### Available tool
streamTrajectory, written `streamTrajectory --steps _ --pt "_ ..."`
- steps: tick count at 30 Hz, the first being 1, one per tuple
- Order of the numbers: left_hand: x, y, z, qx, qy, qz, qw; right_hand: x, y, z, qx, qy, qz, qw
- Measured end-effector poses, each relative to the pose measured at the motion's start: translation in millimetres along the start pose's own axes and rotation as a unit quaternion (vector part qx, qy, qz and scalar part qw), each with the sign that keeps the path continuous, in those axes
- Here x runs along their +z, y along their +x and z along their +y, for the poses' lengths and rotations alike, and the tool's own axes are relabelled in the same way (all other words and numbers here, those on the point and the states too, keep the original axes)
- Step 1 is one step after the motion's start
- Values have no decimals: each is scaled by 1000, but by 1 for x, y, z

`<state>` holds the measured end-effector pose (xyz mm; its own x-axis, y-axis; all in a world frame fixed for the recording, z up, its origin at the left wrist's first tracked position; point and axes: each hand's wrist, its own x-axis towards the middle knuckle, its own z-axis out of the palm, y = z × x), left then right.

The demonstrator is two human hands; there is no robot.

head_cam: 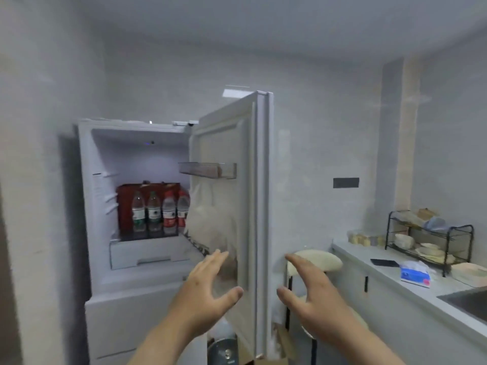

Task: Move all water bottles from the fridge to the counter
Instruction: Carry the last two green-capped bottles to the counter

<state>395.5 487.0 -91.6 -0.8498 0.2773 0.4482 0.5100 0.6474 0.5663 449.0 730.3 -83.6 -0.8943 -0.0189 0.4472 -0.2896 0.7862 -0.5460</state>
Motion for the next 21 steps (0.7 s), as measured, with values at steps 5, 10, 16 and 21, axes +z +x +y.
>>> streamTrajectory --steps 5,10,16,21 --pt "-87 -26 -68 -67 82 21 994 76 47 -80 -72 -38 -79 994" --pt "-149 -40 -133 -124 128 36 983 142 85 -139 -95 -60 -129 985" --pt "-201 -27 -207 -156 117 42 980 206 135 -190 -101 -54 -146 983" --pt "-220 4 -262 -158 129 42 978 250 178 -215 -96 -53 -145 983"
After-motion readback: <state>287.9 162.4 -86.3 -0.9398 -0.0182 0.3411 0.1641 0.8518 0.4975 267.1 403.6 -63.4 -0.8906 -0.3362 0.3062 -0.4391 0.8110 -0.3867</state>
